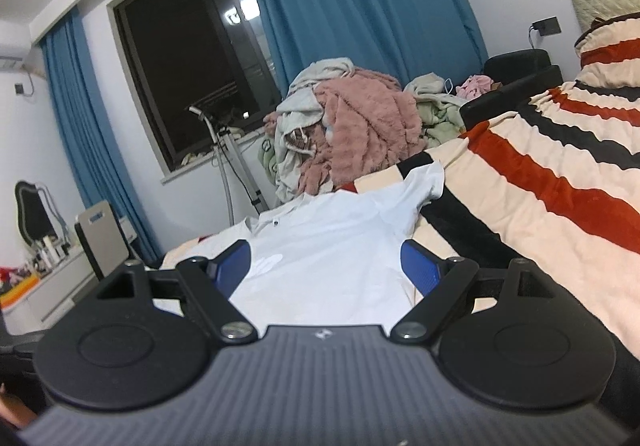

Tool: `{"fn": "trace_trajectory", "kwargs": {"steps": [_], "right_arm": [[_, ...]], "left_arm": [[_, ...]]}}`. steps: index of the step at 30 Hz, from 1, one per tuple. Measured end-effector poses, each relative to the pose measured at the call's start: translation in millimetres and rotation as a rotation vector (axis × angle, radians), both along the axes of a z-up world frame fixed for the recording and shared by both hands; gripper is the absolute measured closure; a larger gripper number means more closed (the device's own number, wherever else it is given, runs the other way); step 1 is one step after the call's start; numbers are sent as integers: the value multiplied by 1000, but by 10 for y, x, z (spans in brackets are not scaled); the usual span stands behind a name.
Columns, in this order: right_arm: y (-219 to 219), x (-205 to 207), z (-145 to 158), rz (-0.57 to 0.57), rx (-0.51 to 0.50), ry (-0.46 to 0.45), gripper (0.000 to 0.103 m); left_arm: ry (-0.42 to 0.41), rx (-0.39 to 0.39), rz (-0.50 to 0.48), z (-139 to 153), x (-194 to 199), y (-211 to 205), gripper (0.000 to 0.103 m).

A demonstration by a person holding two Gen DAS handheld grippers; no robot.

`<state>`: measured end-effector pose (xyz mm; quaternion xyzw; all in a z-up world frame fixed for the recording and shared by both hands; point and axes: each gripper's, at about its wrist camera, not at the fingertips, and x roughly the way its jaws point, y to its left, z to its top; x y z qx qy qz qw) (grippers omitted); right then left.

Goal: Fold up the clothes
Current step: 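Move the right gripper to the shirt side and grasp its edge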

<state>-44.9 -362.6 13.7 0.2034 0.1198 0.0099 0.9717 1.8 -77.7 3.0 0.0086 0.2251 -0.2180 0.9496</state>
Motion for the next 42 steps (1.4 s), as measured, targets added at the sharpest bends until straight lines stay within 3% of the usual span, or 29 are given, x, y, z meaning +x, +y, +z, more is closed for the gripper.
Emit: {"fn": "trace_trajectory", "kwargs": {"steps": [8, 15, 20, 27, 32, 42], "right_arm": [[145, 108, -3, 1, -45, 47, 19], [158, 532, -31, 5, 16, 85, 19], [33, 961, -52, 12, 149, 72, 20], [-386, 1468, -323, -70, 402, 86, 19], [-647, 1834, -582, -120, 502, 95, 19], [-1029, 2441, -1143, -85, 684, 119, 19]], "left_arm": [[20, -20, 77, 0, -94, 312, 0], [46, -74, 132, -2, -80, 483, 0], [58, -75, 166, -49, -66, 507, 0], [97, -78, 215, -154, 57, 500, 0], [120, -87, 269, -224, 136, 562, 0], [207, -92, 364, -422, 416, 648, 0]]}}
